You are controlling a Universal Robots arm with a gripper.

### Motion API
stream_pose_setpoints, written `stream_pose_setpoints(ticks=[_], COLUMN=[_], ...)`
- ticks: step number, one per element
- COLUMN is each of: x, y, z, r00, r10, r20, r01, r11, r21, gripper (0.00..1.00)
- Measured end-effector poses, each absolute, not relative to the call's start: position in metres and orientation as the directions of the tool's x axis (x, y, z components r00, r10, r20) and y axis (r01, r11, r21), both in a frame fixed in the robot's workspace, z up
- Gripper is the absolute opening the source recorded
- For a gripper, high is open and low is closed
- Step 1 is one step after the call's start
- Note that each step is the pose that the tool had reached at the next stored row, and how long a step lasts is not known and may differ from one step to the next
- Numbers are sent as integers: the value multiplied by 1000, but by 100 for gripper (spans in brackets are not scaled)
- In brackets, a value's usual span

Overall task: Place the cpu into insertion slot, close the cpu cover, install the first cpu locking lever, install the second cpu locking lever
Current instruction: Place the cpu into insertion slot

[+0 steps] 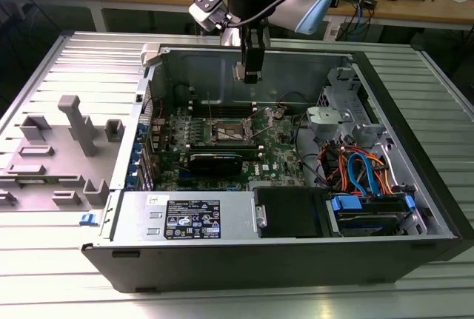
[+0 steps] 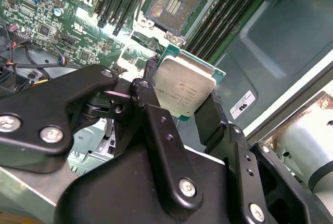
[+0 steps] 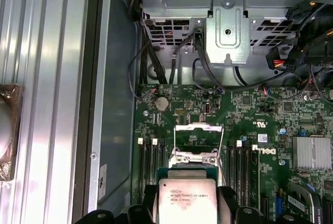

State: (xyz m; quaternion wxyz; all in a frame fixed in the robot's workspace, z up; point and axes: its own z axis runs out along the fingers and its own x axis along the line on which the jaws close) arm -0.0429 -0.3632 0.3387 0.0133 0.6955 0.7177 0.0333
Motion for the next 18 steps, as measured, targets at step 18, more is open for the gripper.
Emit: stream_pose_setpoints(ticks=[18], x=[-49], y=[-363], z=[335], r00=[-19], r10=[999], r20=[28], r01=[998], r11=[17], r21=[66], gripper=[54])
